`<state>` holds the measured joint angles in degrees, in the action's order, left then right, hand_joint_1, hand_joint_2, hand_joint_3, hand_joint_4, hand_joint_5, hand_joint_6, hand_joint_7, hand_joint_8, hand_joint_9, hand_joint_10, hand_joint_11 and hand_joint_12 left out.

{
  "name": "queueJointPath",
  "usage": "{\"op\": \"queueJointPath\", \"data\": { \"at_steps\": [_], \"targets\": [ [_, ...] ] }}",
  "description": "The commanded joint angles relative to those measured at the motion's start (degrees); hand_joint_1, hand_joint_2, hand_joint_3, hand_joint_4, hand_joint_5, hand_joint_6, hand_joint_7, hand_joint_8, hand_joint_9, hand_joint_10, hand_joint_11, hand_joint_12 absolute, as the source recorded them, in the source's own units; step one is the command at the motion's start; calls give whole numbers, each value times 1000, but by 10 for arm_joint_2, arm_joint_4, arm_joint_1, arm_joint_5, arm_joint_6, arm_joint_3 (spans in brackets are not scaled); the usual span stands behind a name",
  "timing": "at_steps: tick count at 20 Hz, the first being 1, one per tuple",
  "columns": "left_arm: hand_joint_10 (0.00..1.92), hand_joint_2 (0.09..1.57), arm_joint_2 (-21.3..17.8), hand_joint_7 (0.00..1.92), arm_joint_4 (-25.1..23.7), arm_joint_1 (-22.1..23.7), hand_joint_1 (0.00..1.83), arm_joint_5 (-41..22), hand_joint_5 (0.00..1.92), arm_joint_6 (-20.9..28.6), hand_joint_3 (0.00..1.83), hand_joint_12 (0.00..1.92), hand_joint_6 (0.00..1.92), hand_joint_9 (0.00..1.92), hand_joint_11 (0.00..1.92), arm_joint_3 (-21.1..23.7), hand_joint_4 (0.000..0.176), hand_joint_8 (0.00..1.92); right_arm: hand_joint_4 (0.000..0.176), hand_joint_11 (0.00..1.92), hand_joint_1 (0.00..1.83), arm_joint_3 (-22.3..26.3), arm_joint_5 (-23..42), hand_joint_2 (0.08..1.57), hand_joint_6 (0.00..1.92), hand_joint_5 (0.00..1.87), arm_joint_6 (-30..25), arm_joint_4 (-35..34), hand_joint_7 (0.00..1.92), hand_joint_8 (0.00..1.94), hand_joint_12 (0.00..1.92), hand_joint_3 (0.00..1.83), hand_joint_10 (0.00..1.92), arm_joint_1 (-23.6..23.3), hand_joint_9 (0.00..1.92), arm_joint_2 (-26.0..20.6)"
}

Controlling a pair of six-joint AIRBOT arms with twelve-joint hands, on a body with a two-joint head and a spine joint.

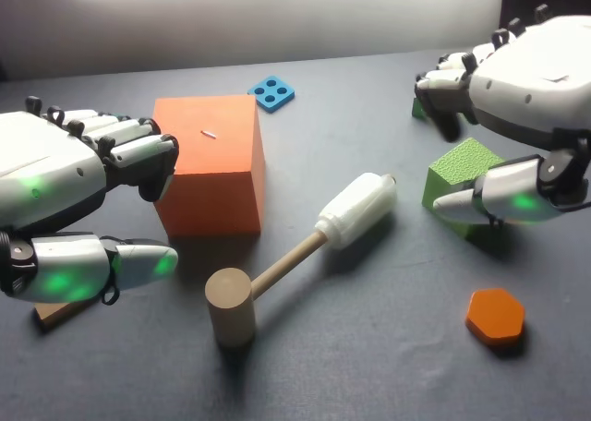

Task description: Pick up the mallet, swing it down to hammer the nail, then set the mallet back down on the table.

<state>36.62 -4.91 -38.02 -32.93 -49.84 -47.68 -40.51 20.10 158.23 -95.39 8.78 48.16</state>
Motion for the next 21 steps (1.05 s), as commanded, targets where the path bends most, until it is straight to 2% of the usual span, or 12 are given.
{"op": "queueJointPath", "data": {
  "at_steps": [1,2,3,4,5,6,7,8,12,14,16,21],
  "targets": [
    [1921,1326,-4,951,7,9,169,-62,867,0,0,1921,1921,855,866,2,0,1921,0,739,448,3,0,1075,1920,495,1,20,493,1941,1921,0,1921,-3,561,-1],
    [1921,1280,-3,1414,7,12,353,-55,1324,-1,0,1921,1921,1351,1314,1,0,1921,0,1173,363,3,-1,1100,1921,857,-2,20,933,1941,1921,2,1921,-1,1003,-1],
    [1921,1244,-2,1615,7,14,462,-52,1537,-4,0,1921,1921,1618,1582,0,6,1921,0,1487,337,3,1,1118,1921,1215,-5,20,1291,1941,1921,3,1921,2,1351,0],
    [1921,1251,-1,1654,7,15,505,-52,1577,-5,0,1921,1921,1687,1672,0,11,1921,0,1623,356,3,4,1149,1921,1377,-7,20,1445,1941,1921,5,1921,3,1502,1],
    [1921,1250,-1,1696,7,14,883,-53,1603,-5,0,1921,1921,1728,1716,1,42,1921,0,1694,561,3,7,1276,1921,1431,-8,20,1539,1941,1921,27,1921,4,1599,2],
    [1921,1227,-1,1719,7,13,1147,-53,1598,-5,0,1921,1921,1753,1762,4,127,1921,0,1698,766,3,6,1340,1921,1407,-9,20,1554,1941,1921,21,1921,4,1619,3],
    [1921,1237,-1,1684,7,13,1230,-50,1552,-5,4,1921,1921,1738,1758,7,166,1921,0,1697,872,3,6,1361,1921,1403,-10,20,1561,1941,1921,16,1921,4,1627,3],
    [1921,1279,2,1637,7,15,1224,-46,1547,-5,18,1921,1921,1693,1732,8,174,1921,0,1669,911,3,6,1380,1921,1413,-10,20,1560,1941,1921,16,1921,5,1621,3],
    [1921,1379,28,1506,7,43,1155,-44,1492,-5,34,1921,1921,1515,1531,5,176,1921,0,1620,880,3,5,1405,1921,1387,-6,20,1522,1941,1921,8,1921,8,1581,4],
    [1921,1406,39,1495,7,60,1107,-39,1476,-10,36,1921,1921,1506,1533,4,176,1921,8,1614,857,2,1,1406,1921,1377,-2,20,1512,1941,1921,5,1921,10,1575,4],
    [1921,1380,48,1484,7,74,1138,-31,1462,-13,18,1921,1921,1504,1548,4,176,1921,15,1605,833,1,1,1408,1921,1359,-1,21,1497,1941,1921,3,1921,13,1563,5],
    [1921,1411,56,1495,7,79,1046,-29,1483,-11,16,1921,1921,1505,1553,5,176,1921,27,1580,793,-6,6,1410,1921,1325,-2,23,1465,1941,1921,2,1921,17,1526,8]
  ]
}}
